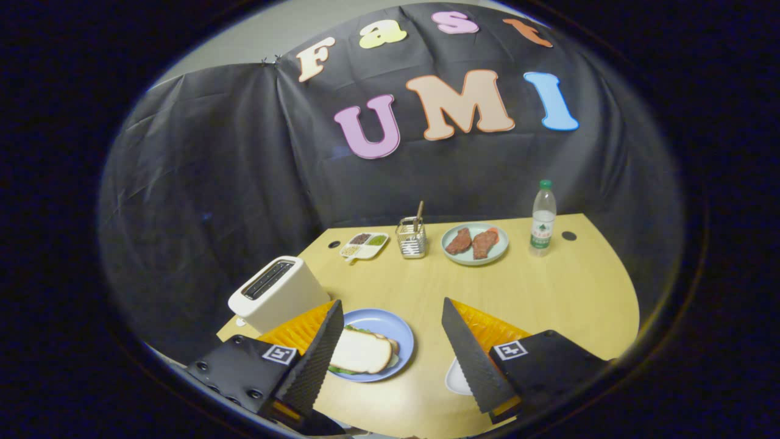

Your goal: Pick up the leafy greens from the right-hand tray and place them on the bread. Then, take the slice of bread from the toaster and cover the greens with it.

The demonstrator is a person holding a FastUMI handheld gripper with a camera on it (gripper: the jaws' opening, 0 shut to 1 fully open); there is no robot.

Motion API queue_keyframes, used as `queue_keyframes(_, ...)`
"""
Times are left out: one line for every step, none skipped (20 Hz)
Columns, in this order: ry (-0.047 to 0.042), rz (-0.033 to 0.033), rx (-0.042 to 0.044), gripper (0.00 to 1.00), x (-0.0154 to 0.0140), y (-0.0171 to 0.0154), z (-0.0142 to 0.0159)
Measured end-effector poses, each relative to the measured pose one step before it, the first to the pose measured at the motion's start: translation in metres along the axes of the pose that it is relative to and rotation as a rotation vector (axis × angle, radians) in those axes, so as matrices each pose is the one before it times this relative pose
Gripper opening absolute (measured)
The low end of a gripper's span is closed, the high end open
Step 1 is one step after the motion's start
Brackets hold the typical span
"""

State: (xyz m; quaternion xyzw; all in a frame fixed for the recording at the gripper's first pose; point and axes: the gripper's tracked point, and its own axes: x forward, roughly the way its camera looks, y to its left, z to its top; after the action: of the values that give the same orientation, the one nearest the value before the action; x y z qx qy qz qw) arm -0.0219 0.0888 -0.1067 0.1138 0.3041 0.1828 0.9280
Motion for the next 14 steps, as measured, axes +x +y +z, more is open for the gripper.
queue_keyframes(-0.03146,-0.01932,-0.00962,1.00,-0.00884,-0.00341,0.00677)
queue_keyframes(-0.02993,-0.01429,-0.00711,1.00,-0.00851,-0.00162,0.00730)
queue_keyframes(-0.02223,-0.01522,-0.00515,1.00,-0.00923,-0.00344,0.00600)
queue_keyframes(-0.02446,-0.01698,-0.00293,1.00,-0.00859,-0.00361,0.00442)
queue_keyframes(-0.02419,-0.01957,-0.00303,1.00,-0.00893,-0.00500,0.00528)
queue_keyframes(-0.02566,-0.02209,-0.00155,1.00,-0.01086,-0.00590,0.00620)
queue_keyframes(-0.02772,-0.01952,-0.00170,1.00,-0.00887,-0.00555,0.00551)
queue_keyframes(-0.02351,-0.01704,0.00095,1.00,-0.00685,-0.00456,0.00442)
queue_keyframes(-0.02256,-0.01525,0.00084,1.00,-0.00699,-0.00427,0.00383)
queue_keyframes(-0.01956,-0.01410,-0.00057,1.00,-0.00454,-0.00523,0.00243)
queue_keyframes(-0.01945,-0.01964,-0.00389,1.00,-0.00490,-0.00582,0.00368)
queue_keyframes(-0.02090,-0.02432,-0.00494,1.00,-0.00662,-0.00631,0.00224)
queue_keyframes(-0.01806,-0.02193,-0.00279,1.00,-0.00619,-0.00593,0.00359)
queue_keyframes(-0.02054,-0.01457,0.00113,1.00,-0.00712,-0.00327,0.00391)
